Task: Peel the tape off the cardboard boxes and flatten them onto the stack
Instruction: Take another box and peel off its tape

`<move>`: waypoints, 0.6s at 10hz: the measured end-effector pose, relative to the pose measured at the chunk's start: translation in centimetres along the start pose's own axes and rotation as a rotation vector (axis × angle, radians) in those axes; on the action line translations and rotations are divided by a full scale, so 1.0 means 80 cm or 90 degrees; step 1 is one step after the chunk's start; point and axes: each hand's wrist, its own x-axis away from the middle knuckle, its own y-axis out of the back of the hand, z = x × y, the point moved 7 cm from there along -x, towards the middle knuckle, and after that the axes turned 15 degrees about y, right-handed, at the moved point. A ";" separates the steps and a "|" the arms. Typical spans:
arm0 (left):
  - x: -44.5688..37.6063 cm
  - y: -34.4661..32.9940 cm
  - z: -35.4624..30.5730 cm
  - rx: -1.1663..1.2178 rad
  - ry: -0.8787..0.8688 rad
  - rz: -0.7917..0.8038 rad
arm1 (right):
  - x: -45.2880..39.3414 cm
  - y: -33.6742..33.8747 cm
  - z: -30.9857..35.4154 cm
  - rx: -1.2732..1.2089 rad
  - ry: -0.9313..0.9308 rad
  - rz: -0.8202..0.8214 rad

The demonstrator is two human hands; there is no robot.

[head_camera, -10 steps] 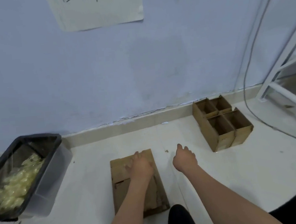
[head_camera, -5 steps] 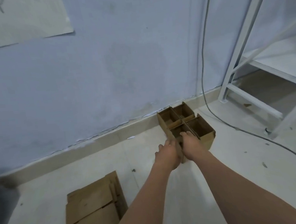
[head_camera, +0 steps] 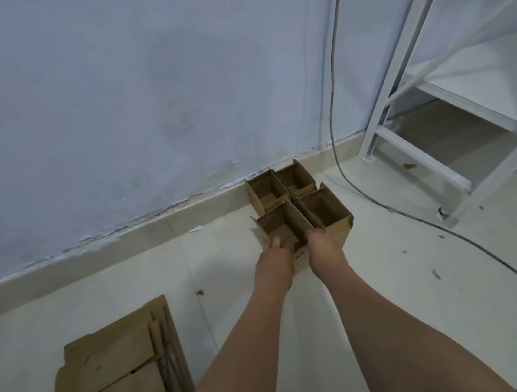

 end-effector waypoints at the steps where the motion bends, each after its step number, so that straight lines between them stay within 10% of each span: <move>1: 0.001 0.004 0.007 0.024 0.016 -0.033 | -0.004 0.005 0.005 -0.046 -0.110 0.000; 6: 0.134 0.216 0.164 0.194 0.080 -0.081 | 0.094 0.090 0.266 -0.184 0.179 0.020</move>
